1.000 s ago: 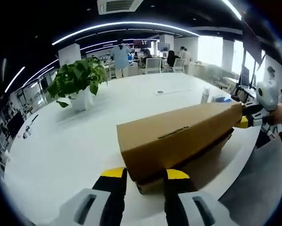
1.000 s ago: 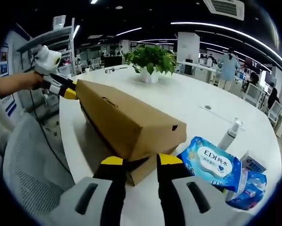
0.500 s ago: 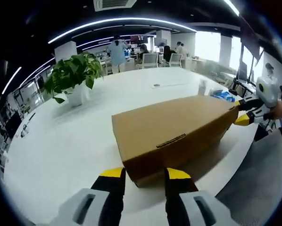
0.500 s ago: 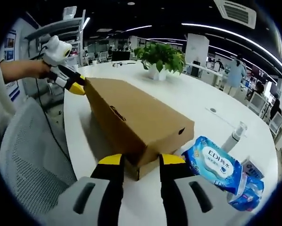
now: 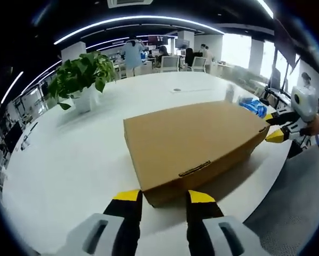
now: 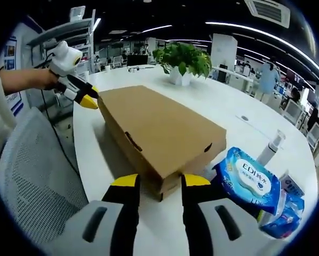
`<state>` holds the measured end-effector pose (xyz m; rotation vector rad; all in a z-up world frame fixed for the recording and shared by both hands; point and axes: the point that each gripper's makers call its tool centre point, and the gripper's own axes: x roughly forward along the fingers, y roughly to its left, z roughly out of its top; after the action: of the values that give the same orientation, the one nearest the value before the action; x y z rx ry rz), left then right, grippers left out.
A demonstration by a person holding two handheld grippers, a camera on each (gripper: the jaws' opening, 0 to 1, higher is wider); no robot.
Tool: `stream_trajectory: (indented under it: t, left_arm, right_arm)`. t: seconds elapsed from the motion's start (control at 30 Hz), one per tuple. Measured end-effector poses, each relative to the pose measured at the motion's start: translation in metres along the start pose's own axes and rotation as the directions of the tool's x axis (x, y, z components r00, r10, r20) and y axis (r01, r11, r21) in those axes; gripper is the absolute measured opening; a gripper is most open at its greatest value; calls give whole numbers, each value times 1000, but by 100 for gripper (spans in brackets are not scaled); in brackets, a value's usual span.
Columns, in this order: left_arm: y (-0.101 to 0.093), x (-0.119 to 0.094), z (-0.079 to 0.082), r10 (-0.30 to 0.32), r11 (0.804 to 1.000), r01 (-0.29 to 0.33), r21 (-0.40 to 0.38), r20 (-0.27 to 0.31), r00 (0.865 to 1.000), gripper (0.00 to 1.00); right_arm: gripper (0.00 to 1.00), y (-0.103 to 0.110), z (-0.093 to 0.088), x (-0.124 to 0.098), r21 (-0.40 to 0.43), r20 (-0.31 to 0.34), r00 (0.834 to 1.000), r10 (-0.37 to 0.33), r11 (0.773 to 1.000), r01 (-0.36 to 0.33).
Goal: Operate the shoe box by opening the lid, removing the specified soft item, and placing it in the target area until the item is outside and the box remains undamaged.
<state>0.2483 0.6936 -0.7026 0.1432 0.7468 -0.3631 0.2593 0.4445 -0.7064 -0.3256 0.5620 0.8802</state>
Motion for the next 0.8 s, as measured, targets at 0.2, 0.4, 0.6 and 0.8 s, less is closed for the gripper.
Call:
stream_trajectory:
  t: [0.2, 0.4, 0.6, 0.8]
  left_arm:
    - [1, 4, -4, 1, 1000, -1, -23, -6, 1000, 31]
    - [4, 10, -7, 0, 999, -1, -48, -33, 999, 28]
    - [4, 13, -9, 5, 1000, -7, -29, -60, 998, 27]
    - [6, 16, -8, 7, 1000, -9, -28, -66, 998, 27]
  right_arm:
    - [25, -3, -5, 4, 24, -12, 1000, -9, 1000, 9]
    - [24, -2, -8, 7, 34, -25, 1000, -8, 999, 8]
    - [24, -4, -9, 8, 38, -27, 1000, -2, 999, 3]
    - [24, -10, -7, 12, 45, -28, 1000, -2, 999, 3]
